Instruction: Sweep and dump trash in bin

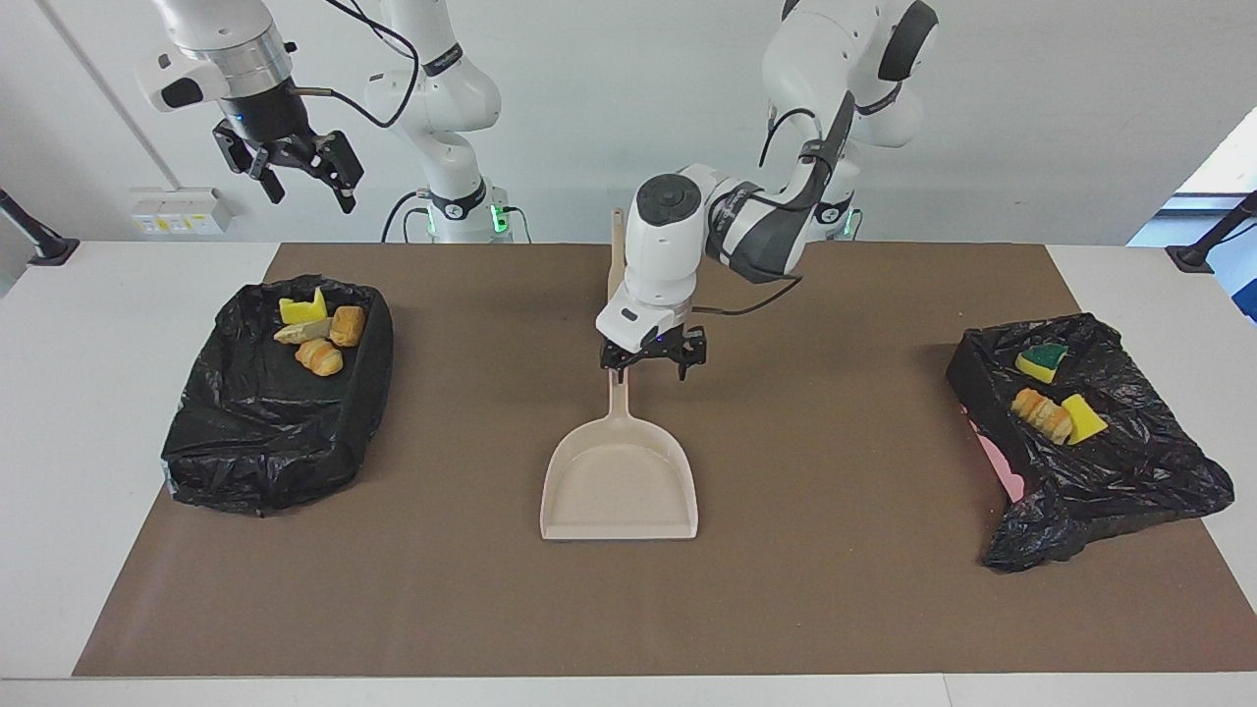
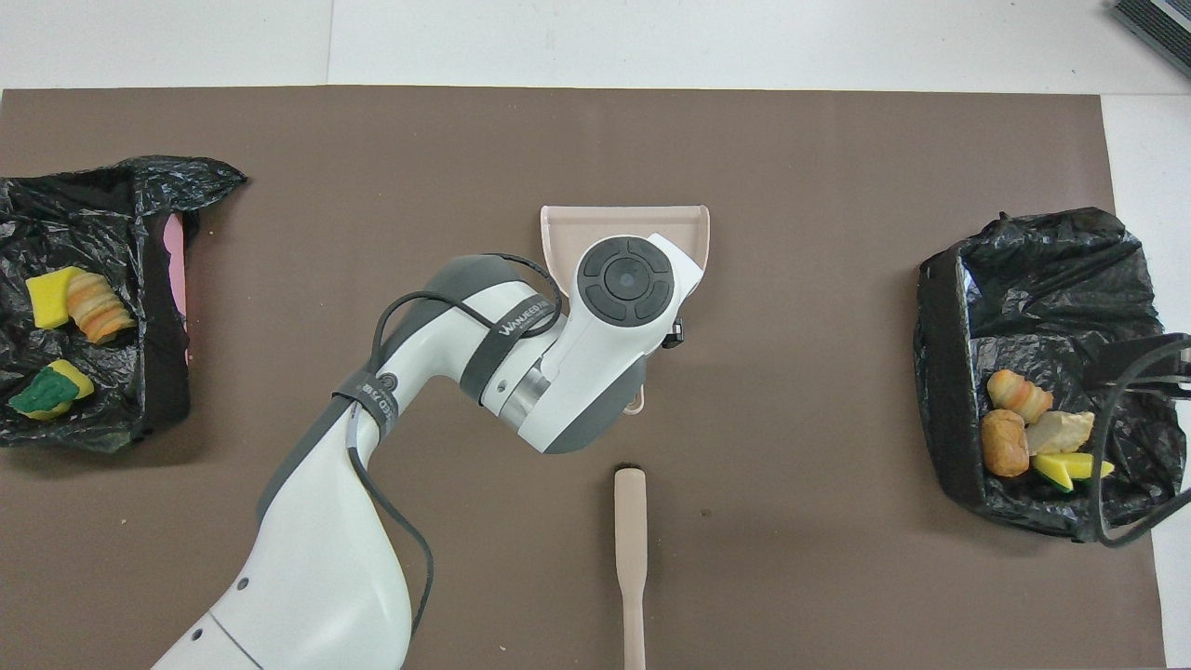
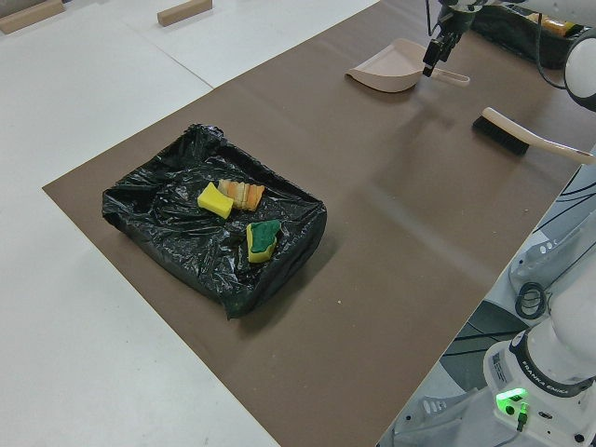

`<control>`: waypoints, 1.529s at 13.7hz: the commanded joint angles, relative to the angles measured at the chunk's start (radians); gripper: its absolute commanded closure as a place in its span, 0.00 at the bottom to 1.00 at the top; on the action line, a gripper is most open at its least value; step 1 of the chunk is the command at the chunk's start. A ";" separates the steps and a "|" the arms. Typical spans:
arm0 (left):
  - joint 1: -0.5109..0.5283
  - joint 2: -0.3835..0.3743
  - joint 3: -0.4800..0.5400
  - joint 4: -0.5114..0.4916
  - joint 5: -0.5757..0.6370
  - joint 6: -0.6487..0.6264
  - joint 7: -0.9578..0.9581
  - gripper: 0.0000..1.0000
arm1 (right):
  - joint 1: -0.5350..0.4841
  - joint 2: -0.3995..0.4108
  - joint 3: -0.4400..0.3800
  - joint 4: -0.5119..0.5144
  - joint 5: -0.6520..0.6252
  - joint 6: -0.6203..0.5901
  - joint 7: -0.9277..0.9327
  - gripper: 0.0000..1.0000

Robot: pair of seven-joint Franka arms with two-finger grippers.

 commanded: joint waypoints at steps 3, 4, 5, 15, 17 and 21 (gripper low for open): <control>0.113 -0.284 -0.002 -0.274 0.015 0.000 0.188 0.00 | -0.009 -0.004 0.013 -0.018 0.008 0.040 -0.049 0.00; 0.145 -0.324 -0.002 -0.288 0.015 -0.025 0.241 0.00 | -0.012 -0.004 0.013 -0.020 0.009 0.039 -0.051 0.00; 0.179 -0.359 -0.002 -0.284 0.013 -0.067 0.315 0.00 | -0.012 -0.005 0.013 -0.020 0.018 0.034 -0.045 0.00; 0.523 -0.416 0.012 0.112 -0.094 -0.547 0.800 0.00 | -0.021 -0.002 0.007 -0.015 0.017 0.046 -0.054 0.00; 0.540 -0.390 0.013 0.172 -0.094 -0.604 0.808 0.00 | -0.018 -0.002 0.010 -0.018 0.017 0.046 -0.054 0.00; 0.547 -0.405 0.007 0.164 -0.095 -0.610 0.799 0.00 | -0.018 -0.011 0.010 -0.027 0.017 0.024 -0.052 0.00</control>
